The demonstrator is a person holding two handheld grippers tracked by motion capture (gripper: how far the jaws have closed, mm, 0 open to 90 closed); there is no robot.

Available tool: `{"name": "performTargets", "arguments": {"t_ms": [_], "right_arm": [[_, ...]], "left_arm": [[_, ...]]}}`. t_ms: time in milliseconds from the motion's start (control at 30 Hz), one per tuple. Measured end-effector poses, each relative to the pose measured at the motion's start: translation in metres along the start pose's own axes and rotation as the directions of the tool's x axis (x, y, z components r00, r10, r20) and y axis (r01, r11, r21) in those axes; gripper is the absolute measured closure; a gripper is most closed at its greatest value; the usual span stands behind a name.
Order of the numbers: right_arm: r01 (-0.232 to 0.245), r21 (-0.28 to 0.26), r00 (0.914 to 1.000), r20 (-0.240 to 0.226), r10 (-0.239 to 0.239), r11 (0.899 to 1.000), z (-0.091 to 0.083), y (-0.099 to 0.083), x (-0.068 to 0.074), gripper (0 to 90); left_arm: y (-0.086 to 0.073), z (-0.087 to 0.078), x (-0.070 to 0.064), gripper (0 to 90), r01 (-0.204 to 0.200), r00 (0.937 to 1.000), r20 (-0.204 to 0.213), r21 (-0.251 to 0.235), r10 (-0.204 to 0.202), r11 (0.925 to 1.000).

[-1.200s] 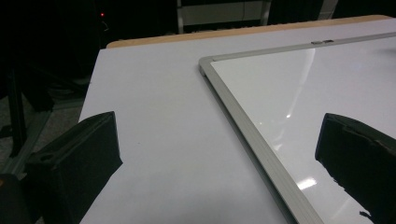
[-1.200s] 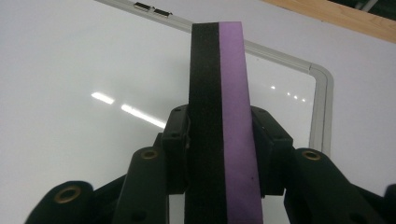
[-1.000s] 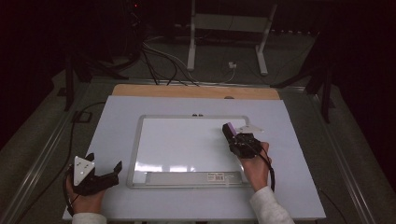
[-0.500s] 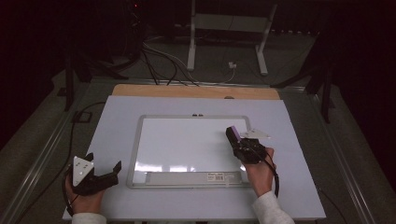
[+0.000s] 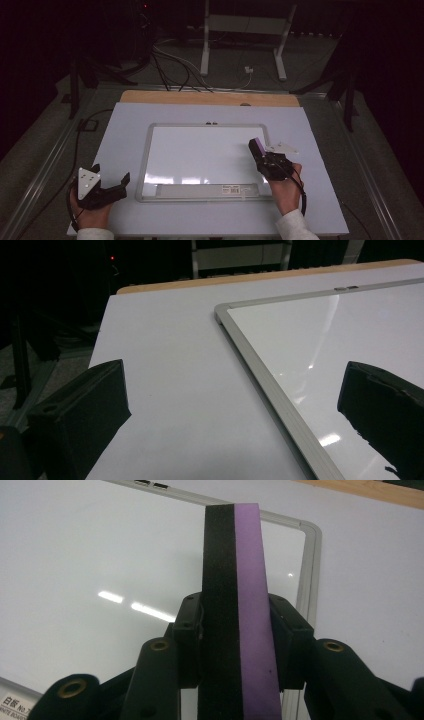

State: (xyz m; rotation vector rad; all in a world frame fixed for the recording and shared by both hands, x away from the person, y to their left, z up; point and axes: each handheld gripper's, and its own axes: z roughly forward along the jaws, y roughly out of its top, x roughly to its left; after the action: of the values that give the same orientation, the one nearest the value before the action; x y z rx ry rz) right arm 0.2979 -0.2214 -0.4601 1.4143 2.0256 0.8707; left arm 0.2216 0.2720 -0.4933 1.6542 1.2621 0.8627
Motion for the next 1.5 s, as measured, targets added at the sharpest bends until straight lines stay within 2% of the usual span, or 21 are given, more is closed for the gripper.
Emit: {"name": "performTargets", "arguments": {"t_ms": [367, 1133, 1500], "right_arm": [[-0.01, 0.001, 0.9999, 0.009, 0.01, 1.0, -0.002, -0.013, 0.004, 63.1], [-0.042, 0.043, 0.9985, 0.038, 0.04, 0.998, 0.001, -0.036, -0.003, 63.1], [-0.049, 0.057, 0.9974, 0.056, 0.045, 0.997, -0.006, -0.044, -0.003, 63.2]], "left_arm": [[0.0, 0.0, 0.0, 0.7, 0.0, 1.0, 0.0, -0.001, 0.0, 1.0], [0.0, 0.0, 0.0, 0.7, 0.001, 1.0, 0.001, -0.001, -0.001, 1.0], [0.0, 0.0, -0.001, 0.7, 0.001, 1.0, 0.002, -0.001, -0.001, 1.0]]}}
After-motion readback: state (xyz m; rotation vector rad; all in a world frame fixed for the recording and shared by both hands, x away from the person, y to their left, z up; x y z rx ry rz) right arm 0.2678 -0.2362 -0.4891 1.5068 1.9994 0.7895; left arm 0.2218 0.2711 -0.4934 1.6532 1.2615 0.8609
